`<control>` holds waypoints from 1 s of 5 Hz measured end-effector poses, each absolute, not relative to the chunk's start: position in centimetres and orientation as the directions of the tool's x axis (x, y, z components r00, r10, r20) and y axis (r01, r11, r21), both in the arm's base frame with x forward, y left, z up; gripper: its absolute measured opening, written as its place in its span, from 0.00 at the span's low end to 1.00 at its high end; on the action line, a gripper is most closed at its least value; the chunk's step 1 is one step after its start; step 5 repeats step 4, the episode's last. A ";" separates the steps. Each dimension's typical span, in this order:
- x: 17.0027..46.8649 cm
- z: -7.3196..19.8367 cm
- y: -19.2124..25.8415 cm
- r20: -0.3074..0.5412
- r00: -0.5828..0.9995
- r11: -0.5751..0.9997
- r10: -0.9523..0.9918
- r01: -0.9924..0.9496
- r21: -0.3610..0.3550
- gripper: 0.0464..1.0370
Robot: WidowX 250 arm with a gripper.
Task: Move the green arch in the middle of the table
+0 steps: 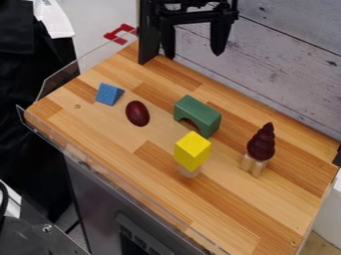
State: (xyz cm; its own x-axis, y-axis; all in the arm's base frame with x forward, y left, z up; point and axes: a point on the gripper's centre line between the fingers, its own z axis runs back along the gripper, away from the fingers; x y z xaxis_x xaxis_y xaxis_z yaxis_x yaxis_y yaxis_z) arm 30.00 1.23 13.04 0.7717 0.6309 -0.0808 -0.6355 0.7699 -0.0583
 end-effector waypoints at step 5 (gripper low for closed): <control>28.0 11.0 -0.1 -0.005 0.997 0.996 0.078 -0.078 -0.047 0.96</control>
